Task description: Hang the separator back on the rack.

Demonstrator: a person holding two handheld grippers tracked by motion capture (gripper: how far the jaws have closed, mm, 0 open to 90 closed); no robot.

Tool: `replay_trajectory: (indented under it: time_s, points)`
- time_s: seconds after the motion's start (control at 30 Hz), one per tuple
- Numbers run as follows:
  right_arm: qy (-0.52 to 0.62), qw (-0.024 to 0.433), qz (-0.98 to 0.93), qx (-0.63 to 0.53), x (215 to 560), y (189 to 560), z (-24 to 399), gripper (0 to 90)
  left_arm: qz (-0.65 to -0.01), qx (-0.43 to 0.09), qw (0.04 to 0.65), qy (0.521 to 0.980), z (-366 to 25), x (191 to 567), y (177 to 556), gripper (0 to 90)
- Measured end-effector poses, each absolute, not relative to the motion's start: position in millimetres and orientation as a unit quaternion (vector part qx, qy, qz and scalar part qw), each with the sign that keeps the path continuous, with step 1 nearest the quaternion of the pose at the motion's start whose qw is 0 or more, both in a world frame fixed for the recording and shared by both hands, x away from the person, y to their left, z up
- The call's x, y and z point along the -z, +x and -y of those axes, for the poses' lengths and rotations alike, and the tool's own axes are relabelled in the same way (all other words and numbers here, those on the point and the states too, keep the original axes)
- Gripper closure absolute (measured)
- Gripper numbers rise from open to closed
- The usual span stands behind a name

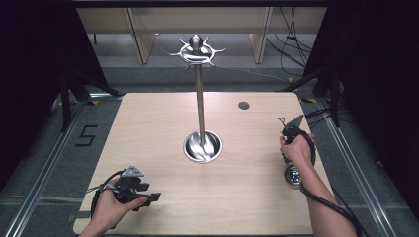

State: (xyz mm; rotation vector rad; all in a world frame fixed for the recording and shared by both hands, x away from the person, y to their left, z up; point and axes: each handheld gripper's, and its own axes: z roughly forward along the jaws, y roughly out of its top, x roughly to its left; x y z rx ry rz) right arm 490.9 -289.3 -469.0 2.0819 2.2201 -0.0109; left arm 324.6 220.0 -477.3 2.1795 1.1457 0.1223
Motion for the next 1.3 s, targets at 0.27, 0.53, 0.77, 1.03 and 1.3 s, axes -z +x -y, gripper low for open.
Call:
replay_trajectory:
  time_s: [0.27, 0.53, 0.77, 1.03, 1.3]
  points:
    - [0.668, 0.057, -0.738, -0.076, 458, 472, 300, 69.2, -0.444, -0.050, 0.334, 0.830, -220, 477, 324, 39.0]
    - [0.639, 0.083, -0.749, -0.156, 447, 448, 311, 69.3, -0.445, -0.051, 0.334, 0.829, -220, 477, 324, 38.9]
    - [0.602, 0.126, -0.757, -0.219, 440, 422, 319, 69.3, -0.447, -0.051, 0.335, 0.828, -220, 477, 324, 38.8]
    - [0.544, 0.174, -0.772, -0.278, 431, 402, 326, 69.4, -0.445, -0.052, 0.338, 0.828, -221, 476, 324, 38.8]
    - [0.526, 0.200, -0.760, -0.326, 424, 387, 321, 69.3, -0.446, -0.053, 0.340, 0.826, -221, 476, 323, 38.8]
